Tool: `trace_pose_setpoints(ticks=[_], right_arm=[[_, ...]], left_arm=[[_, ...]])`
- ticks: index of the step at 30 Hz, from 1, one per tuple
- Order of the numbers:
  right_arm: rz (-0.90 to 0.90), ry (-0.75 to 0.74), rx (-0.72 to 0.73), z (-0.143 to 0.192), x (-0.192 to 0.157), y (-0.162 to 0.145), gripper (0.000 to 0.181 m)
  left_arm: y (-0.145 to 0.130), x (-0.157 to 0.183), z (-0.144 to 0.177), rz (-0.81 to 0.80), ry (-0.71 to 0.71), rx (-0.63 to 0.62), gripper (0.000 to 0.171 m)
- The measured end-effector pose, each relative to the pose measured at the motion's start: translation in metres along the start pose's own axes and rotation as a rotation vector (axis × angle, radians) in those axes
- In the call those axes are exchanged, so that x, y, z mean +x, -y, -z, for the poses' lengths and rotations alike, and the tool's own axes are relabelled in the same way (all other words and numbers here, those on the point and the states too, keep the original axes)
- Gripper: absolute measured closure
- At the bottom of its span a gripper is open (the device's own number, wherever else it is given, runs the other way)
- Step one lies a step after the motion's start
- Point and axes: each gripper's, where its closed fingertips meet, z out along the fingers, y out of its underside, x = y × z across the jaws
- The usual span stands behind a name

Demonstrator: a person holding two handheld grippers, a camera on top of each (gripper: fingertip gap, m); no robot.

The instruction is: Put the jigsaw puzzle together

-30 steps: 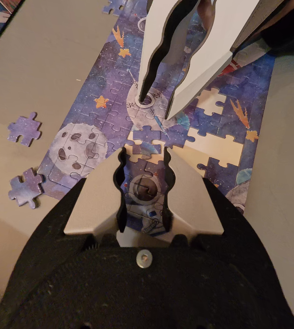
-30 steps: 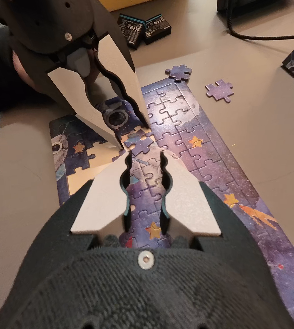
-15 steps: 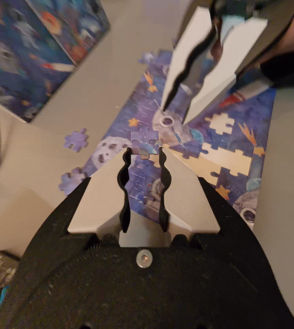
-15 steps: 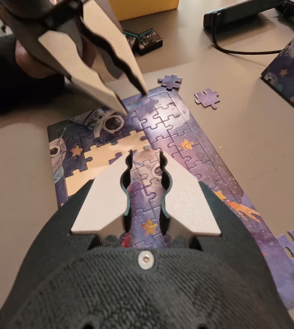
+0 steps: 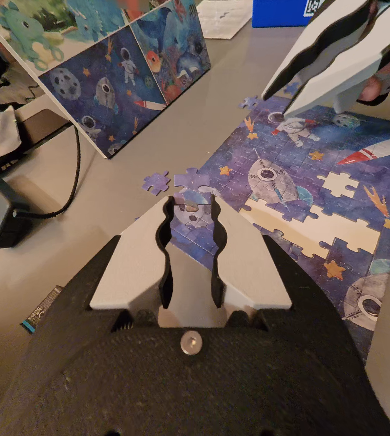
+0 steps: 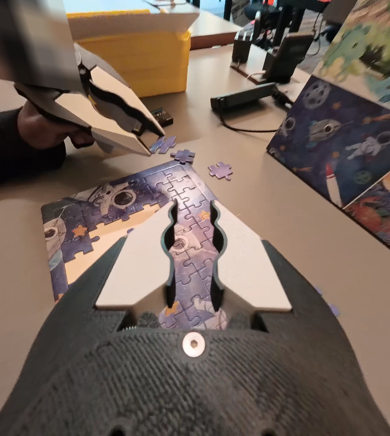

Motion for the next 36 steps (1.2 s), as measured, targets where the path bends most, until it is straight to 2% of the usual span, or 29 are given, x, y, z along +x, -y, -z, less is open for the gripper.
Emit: trace_pose_setpoints(ticks=[5, 14, 21, 26, 30, 36], right_arm=[[0.005, -0.025, 0.051, 0.007, 0.004, 0.009, 0.157], [0.029, -0.023, 0.036, 0.003, 0.000, 0.007, 0.157], [0.017, 0.007, 0.030, 0.001, -0.005, 0.005, 0.157], [-0.048, 0.119, 0.035, -0.007, -0.023, 0.004, 0.149], [-0.201, 0.282, 0.075, -0.010, -0.042, 0.008, 0.143], [-0.346, 0.444, 0.053, -0.016, -0.059, 0.003, 0.141]], left_arm=[[0.000, -0.004, 0.002, 0.036, 0.007, 0.011, 0.143], [-0.002, -0.001, -0.001, 0.020, 0.005, -0.006, 0.143], [0.002, 0.019, -0.005, -0.042, -0.078, 0.007, 0.143], [0.004, 0.041, -0.008, -0.229, -0.087, -0.001, 0.143], [0.012, 0.069, -0.004, -0.346, -0.164, 0.059, 0.143], [0.017, 0.092, 0.002, -0.394, -0.245, 0.109, 0.143]])
